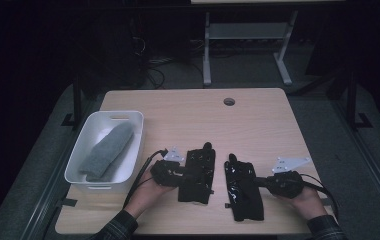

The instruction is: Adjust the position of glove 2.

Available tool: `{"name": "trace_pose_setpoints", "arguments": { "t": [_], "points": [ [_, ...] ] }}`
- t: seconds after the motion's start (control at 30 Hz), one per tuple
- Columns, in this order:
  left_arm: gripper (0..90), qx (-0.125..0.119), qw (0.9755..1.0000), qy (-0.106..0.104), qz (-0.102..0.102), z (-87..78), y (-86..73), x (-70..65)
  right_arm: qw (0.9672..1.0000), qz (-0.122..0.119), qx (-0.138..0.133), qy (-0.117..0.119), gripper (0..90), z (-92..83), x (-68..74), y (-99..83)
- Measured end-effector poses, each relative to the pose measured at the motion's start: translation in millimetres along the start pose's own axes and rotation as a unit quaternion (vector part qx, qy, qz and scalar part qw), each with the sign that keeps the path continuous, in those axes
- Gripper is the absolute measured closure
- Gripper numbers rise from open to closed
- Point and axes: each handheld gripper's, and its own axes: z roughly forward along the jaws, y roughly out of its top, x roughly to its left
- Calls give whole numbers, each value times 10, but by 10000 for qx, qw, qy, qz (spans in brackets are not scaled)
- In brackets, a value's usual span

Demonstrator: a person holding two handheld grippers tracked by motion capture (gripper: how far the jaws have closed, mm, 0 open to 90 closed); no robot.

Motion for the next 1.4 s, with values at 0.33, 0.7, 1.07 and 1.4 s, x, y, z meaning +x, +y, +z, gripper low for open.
{"name": "trace_pose_setpoints", "arguments": {
  "t": [0.33,0.7,1.07,1.4],
  "points": [
    [504,164,9998,83,-67,41,-29,39,9991,-155,400,26,900,235,77,38],
    [494,183,9997,146,-76,50,-36,45,9989,-45,327,-325,900,399,12,186],
    [527,231,9997,76,-46,76,-40,18,9973,-45,394,-616,900,353,-37,178],
    [625,374,9989,-35,274,69,-103,-108,9970,-44,407,-656,900,346,-16,170]
  ]
}}
